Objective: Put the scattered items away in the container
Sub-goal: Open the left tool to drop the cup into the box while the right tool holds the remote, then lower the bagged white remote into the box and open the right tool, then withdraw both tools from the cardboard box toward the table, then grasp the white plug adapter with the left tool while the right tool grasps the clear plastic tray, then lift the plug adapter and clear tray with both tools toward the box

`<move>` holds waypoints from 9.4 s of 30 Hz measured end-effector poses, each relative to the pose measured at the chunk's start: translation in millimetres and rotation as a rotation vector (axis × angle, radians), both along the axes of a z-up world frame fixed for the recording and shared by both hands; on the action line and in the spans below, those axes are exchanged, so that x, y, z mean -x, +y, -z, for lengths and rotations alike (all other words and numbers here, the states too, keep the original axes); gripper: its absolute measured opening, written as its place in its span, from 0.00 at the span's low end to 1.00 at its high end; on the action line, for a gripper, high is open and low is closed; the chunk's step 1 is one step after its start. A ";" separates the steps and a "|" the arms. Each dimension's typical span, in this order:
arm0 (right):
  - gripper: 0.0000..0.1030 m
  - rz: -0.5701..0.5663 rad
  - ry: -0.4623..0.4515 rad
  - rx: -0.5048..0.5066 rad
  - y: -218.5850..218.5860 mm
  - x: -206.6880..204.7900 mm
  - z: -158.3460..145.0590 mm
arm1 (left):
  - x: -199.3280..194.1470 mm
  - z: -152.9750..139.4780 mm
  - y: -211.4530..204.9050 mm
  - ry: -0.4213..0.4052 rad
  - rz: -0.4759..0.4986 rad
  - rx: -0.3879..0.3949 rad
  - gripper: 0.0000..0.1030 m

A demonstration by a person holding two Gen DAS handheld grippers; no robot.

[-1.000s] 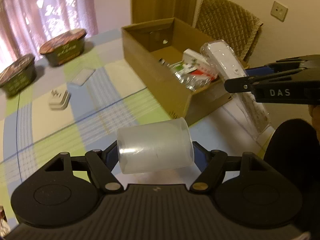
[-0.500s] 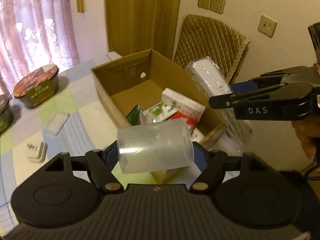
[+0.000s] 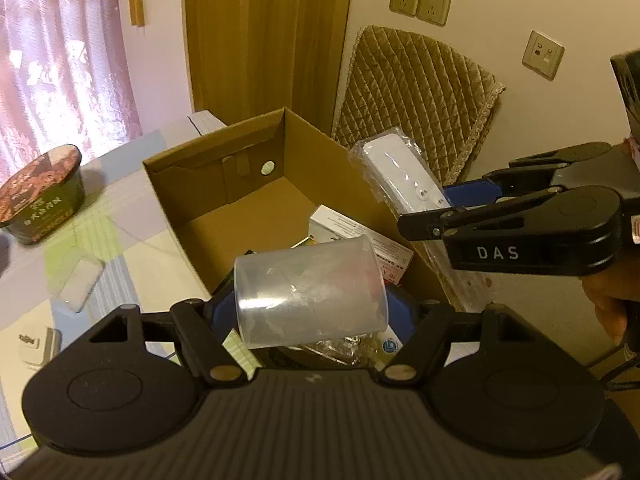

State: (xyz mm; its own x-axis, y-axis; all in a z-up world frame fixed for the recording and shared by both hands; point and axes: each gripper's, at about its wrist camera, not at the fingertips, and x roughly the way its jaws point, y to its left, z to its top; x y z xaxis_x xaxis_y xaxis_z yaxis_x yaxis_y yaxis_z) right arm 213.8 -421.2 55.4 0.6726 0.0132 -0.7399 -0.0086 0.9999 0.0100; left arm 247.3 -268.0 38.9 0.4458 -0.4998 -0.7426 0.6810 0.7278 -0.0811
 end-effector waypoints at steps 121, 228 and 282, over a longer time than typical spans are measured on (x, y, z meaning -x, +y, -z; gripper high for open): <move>1.00 -0.256 -0.019 -0.009 170.1 61.3 -37.0 | 112.5 23.3 264.9 0.020 -0.416 -0.064 0.96; 0.86 -0.433 0.300 0.045 243.8 30.8 170.1 | 27.7 147.3 298.7 0.160 -0.339 -0.143 0.74; 0.90 -0.407 0.248 0.012 221.5 57.1 171.9 | 75.6 148.8 255.1 0.238 -0.149 -0.227 0.58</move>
State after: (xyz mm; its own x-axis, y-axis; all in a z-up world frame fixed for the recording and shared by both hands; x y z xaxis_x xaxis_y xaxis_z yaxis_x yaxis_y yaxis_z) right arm 156.7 -199.7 -116.5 0.4172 0.2297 -0.8793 -0.3985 0.9158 0.0502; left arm 171.7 -13.0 -109.8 0.3023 -0.2531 -0.9190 0.5475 0.8353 -0.0499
